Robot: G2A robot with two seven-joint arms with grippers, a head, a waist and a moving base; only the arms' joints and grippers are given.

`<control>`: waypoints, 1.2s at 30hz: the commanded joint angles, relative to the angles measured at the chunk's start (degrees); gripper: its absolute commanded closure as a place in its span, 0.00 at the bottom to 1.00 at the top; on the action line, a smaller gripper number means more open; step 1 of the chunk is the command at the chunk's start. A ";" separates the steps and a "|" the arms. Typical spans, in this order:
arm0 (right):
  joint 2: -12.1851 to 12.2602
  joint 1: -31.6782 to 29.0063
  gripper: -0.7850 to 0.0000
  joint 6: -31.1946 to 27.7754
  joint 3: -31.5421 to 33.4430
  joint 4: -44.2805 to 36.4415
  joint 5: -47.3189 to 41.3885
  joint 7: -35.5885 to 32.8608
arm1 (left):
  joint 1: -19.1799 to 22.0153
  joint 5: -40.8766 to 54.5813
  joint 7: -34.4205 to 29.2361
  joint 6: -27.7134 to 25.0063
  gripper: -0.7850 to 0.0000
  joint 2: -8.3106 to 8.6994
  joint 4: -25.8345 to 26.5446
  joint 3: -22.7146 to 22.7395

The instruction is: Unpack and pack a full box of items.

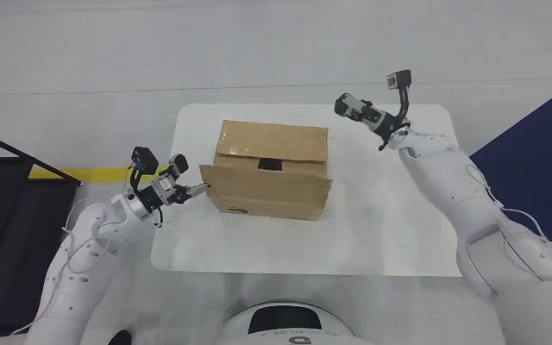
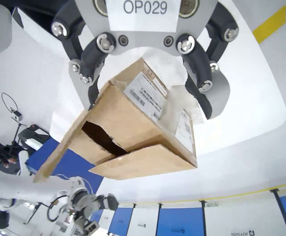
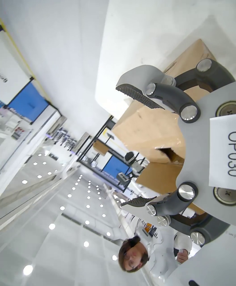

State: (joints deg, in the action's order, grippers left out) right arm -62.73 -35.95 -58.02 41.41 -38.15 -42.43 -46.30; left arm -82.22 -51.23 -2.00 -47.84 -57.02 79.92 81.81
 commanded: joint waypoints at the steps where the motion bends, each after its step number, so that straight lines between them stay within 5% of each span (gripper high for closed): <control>1: 2.61 -4.56 0.00 0.02 6.75 -8.74 2.75 0.00 | 0.80 1.51 -2.15 4.19 0.00 -0.37 0.69 -1.39; 6: 7.52 -16.50 0.00 0.02 16.09 -29.31 16.68 0.01 | 2.19 2.43 -7.05 10.21 0.00 -1.02 2.02 -4.43; 11: 10.00 -20.44 0.00 0.47 13.18 -36.78 22.64 -0.45 | 3.13 1.77 -8.53 12.95 0.00 -1.49 2.18 -6.52; 24: 8.31 -10.29 0.00 19.00 3.13 -21.98 7.15 -18.21 | 4.69 1.98 -10.11 15.84 0.00 -2.14 3.87 -8.65; 36: 6.86 -8.96 0.00 20.33 2.64 -17.36 5.61 -17.65 | 9.02 1.28 -14.08 18.18 0.00 -3.47 5.13 -14.35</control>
State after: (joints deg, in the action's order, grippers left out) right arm -55.86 -44.91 -37.70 44.05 -55.50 -36.83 -63.94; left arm -73.82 -49.95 -15.68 -29.91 -60.32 84.99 68.22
